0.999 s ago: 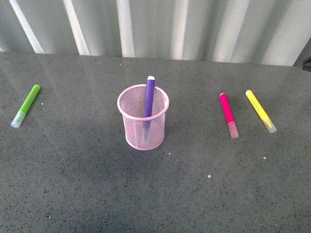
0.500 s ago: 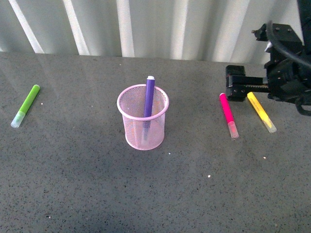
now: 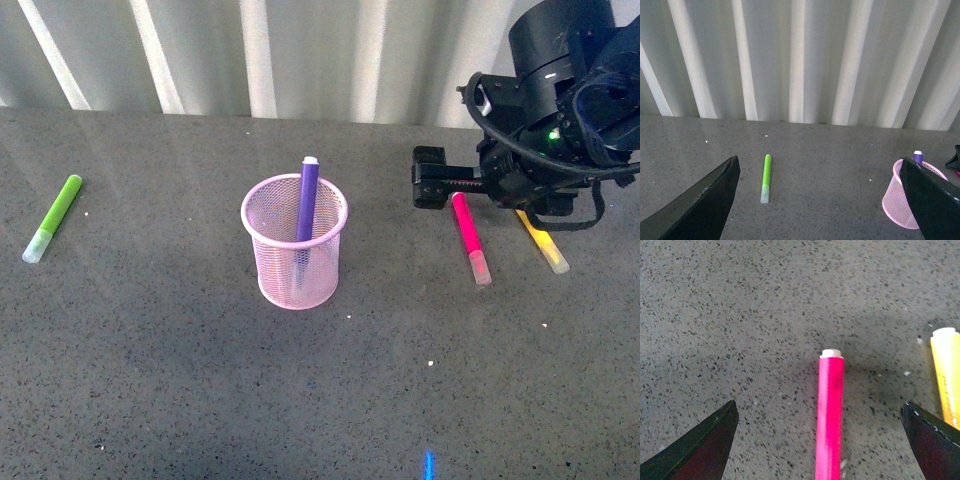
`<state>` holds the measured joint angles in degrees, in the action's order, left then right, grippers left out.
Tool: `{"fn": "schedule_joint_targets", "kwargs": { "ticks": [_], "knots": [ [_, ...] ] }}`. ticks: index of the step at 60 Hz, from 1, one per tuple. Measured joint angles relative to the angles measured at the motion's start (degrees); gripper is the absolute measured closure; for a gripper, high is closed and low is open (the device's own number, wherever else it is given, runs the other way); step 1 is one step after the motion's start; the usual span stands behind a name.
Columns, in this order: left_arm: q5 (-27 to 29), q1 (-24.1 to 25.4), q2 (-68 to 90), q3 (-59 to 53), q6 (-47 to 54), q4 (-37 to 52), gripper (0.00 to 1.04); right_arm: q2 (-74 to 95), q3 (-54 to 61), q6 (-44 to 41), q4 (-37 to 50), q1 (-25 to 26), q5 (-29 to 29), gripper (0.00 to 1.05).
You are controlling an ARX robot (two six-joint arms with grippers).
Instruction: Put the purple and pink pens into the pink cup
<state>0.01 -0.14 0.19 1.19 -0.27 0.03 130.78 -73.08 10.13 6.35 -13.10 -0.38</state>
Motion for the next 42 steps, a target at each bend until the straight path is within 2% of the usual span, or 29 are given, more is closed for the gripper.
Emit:
{"fn": "schedule_joint_targets", "kwargs": {
  "ticks": [15, 40, 42],
  "knots": [
    [0.00, 0.00, 0.00, 0.00, 0.00, 0.00, 0.07, 4.57, -5.11, 0.09, -4.74, -0.74, -1.20, 0.07],
    [0.00, 0.00, 0.00, 0.00, 0.00, 0.00, 0.07, 6.91, -9.11, 1.29, -7.15, -0.52, -2.45, 0.07],
    [0.00, 0.00, 0.00, 0.00, 0.00, 0.00, 0.07, 7.13, -9.49, 1.33, -7.45, -0.50, -2.67, 0.10]
  ]
}}
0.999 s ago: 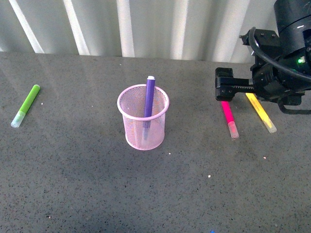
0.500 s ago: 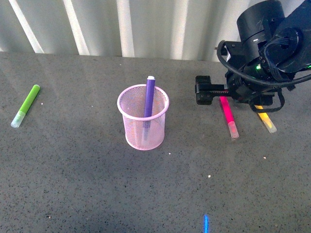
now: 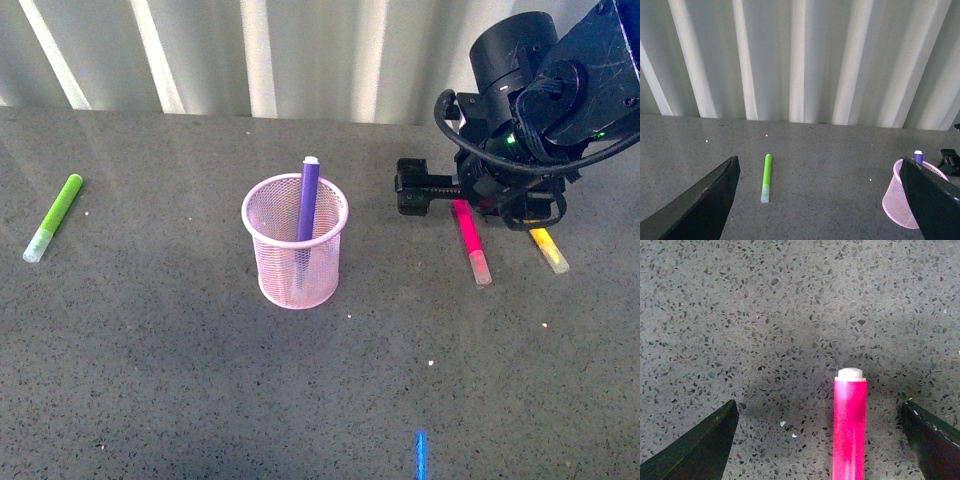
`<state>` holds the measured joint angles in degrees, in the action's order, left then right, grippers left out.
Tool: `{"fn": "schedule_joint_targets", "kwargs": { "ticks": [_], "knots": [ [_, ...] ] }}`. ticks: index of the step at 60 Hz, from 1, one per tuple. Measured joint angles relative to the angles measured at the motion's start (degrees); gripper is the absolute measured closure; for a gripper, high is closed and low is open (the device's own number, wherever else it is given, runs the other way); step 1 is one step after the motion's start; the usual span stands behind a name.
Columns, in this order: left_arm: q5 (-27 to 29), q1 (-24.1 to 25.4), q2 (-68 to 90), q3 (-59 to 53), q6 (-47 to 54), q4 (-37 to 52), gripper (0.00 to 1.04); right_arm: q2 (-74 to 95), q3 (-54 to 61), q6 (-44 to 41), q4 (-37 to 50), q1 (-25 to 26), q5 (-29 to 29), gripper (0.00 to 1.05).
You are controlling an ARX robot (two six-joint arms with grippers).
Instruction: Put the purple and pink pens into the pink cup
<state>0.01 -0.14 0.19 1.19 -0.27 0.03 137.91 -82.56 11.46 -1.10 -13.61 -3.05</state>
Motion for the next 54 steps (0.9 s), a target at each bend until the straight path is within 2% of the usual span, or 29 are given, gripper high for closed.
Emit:
{"fn": "schedule_joint_targets", "kwargs": {
  "ticks": [7, 15, 17, 20, 30, 42, 54],
  "knots": [
    [0.00, 0.00, 0.00, 0.00, 0.00, 0.00, 0.07, 0.42, -0.66, 0.07, -0.37, 0.31, -0.59, 0.25],
    [0.00, 0.00, 0.00, 0.00, 0.00, 0.00, 0.07, 0.50, -0.79, 0.96, -0.44, 1.25, -0.35, 0.55],
    [0.00, 0.00, 0.00, 0.00, 0.00, 0.00, 0.07, 0.50, -0.76, 1.01, -0.35, 1.38, -0.31, 0.58],
    [0.00, 0.00, 0.00, 0.00, 0.00, 0.00, 0.07, 0.50, -0.52, 1.14, 0.09, 1.70, -0.07, 0.69],
    [0.00, 0.00, 0.00, 0.00, 0.00, 0.00, 0.07, 0.20, 1.01, 1.31, 3.10, 2.32, 2.10, 0.92],
    [0.00, 0.00, 0.00, 0.00, 0.00, 0.00, 0.07, -1.66, 5.62, 0.74, 8.04, 2.84, 5.11, 0.93],
    [0.00, 0.00, 0.00, 0.00, 0.00, 0.00, 0.07, -5.77, 13.09, -0.72, 18.01, 2.84, 7.74, 0.93]
  ]
}}
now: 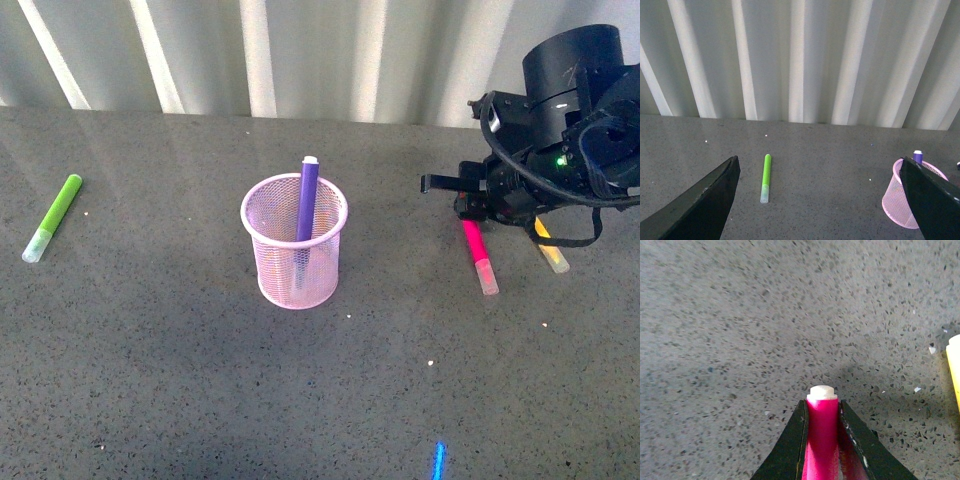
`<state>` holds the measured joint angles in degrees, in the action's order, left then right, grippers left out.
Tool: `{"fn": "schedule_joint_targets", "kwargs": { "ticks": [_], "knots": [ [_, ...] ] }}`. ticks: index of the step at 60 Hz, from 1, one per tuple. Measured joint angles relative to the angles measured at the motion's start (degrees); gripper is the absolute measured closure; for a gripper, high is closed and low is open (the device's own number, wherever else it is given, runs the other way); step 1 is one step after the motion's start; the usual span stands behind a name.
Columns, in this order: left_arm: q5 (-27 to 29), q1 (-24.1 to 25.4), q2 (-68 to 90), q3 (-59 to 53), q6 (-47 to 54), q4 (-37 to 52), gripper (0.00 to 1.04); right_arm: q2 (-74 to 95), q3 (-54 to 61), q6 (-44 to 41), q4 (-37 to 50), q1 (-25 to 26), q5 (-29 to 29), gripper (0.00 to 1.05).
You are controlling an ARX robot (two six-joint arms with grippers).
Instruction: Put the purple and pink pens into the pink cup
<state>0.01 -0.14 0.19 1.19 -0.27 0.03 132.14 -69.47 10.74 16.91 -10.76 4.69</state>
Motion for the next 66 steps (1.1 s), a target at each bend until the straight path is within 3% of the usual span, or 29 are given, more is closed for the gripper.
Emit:
{"fn": "schedule_joint_targets", "kwargs": {
  "ticks": [16, 25, 34, 46, 66],
  "knots": [
    [0.00, 0.00, 0.00, 0.00, 0.00, 0.00, 0.07, -13.20, 8.11, -5.73, 20.22, -3.17, 0.70, 0.93],
    [0.00, 0.00, 0.00, 0.00, 0.00, 0.00, 0.07, -20.55, 12.20, -5.60, 30.99, -10.27, 6.29, 0.93],
    [0.00, 0.00, 0.00, 0.00, 0.00, 0.00, 0.07, -19.32, 14.58, -8.48, 41.48, -17.09, 6.16, 0.93],
    [0.00, 0.00, 0.00, 0.00, 0.00, 0.00, 0.07, -15.34, 14.38, -8.61, 43.21, -21.03, 7.41, 0.93],
    [0.00, 0.00, 0.00, 0.00, 0.00, 0.00, 0.07, -9.88, 9.42, -9.14, 39.50, -21.55, 11.80, 0.93]
  ]
}}
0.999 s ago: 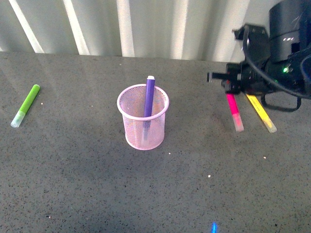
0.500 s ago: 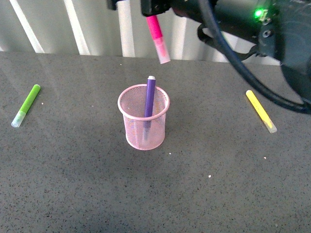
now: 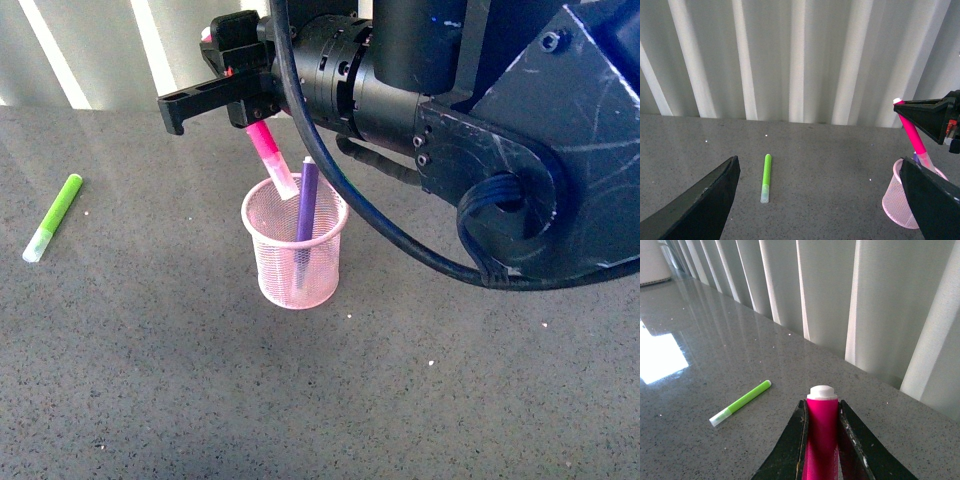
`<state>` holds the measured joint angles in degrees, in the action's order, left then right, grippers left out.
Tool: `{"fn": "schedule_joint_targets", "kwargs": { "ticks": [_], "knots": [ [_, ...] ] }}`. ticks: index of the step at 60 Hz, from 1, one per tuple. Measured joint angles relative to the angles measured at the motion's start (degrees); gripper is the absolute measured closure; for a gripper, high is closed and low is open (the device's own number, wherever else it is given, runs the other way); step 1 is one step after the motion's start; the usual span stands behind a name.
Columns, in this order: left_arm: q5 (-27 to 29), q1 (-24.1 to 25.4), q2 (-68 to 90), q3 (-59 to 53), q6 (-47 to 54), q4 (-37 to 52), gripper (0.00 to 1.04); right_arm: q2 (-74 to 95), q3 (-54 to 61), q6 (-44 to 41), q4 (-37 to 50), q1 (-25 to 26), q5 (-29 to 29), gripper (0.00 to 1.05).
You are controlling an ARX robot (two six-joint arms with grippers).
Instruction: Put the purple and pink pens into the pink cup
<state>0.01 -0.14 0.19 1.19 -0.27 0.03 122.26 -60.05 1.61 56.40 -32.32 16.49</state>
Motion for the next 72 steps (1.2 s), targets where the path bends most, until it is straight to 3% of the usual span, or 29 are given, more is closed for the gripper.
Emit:
{"fn": "schedule_joint_targets", "kwargs": {
  "ticks": [20, 68, 72],
  "knots": [
    [0.00, 0.00, 0.00, 0.00, 0.00, 0.00, 0.07, 4.15, -4.39, -0.42, -2.05, 1.44, 0.42, 0.93],
    [0.00, 0.00, 0.00, 0.00, 0.00, 0.00, 0.07, 6.01, -1.66, 1.70, -2.34, 1.31, -0.48, 0.93],
    [0.00, 0.00, 0.00, 0.00, 0.00, 0.00, 0.07, 6.01, -1.42, 2.40, -3.37, 1.16, -0.33, 0.81]
  ]
}}
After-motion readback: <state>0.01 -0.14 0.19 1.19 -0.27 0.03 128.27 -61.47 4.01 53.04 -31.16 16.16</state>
